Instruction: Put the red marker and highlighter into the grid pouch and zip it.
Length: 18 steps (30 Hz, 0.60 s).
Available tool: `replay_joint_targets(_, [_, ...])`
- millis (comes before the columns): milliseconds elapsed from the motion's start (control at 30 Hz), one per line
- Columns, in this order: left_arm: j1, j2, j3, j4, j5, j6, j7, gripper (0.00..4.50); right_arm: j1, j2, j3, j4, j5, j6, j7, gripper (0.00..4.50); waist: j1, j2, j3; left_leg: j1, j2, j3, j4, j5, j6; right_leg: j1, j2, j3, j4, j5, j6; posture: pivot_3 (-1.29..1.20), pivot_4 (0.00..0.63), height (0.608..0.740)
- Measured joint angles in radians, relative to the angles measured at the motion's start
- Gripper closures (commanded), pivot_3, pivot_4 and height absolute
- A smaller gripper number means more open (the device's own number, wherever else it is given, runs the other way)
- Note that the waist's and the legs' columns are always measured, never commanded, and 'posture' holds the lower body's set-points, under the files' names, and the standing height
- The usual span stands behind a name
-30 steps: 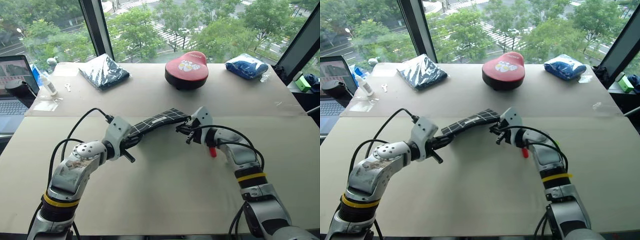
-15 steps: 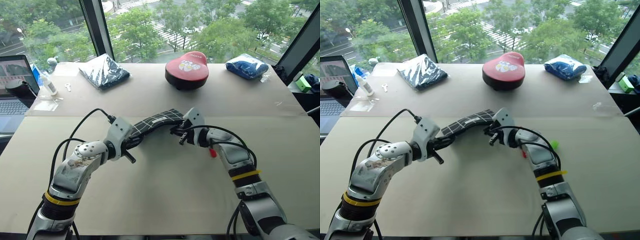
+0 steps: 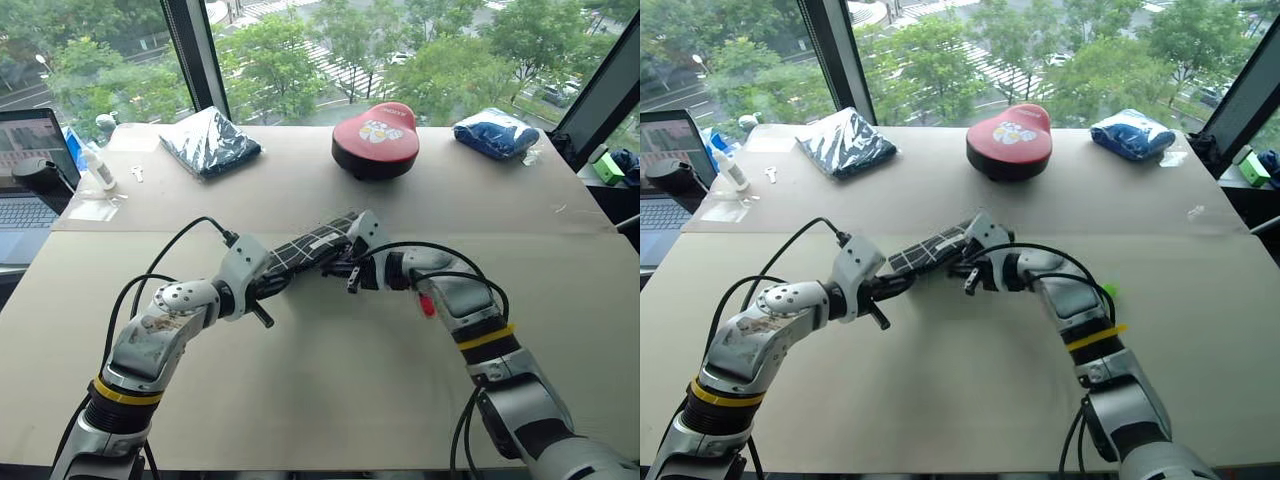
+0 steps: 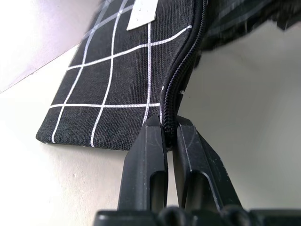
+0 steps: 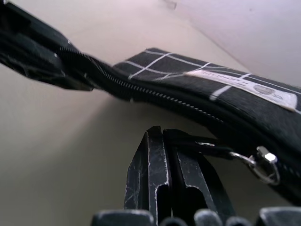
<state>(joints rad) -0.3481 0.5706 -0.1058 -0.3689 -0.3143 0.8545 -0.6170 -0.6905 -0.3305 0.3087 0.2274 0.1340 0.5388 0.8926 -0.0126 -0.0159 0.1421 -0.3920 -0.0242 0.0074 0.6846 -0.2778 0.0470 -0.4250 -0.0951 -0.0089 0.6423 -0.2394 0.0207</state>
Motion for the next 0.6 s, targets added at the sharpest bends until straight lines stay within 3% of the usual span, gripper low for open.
replay_joint_targets(333, [-0.007, -0.003, -0.003, 0.015, 0.000, -0.003, -0.003, 4.50, -0.072, 0.046, 0.008, 0.031, -0.032, -0.014, 0.025, 4.48, -0.001, 0.000, 0.000, 0.000, 0.000, 0.000, 0.000, 0.001, -0.001, 0.000, 0.001, -0.001, 0.001, 0.000, 0.000, 0.00, 0.150, 0.740])
replay_joint_targets(600, [-0.008, -0.013, -0.019, 0.028, 0.001, -0.006, -0.004, 4.50, -0.076, 0.016, 0.045, 0.023, -0.047, -0.011, 0.085, 4.48, 0.001, 0.000, 0.000, 0.000, 0.000, 0.000, 0.000, 0.000, -0.001, 0.000, 0.000, -0.001, 0.001, 0.000, 0.000, 0.00, 0.150, 0.740])
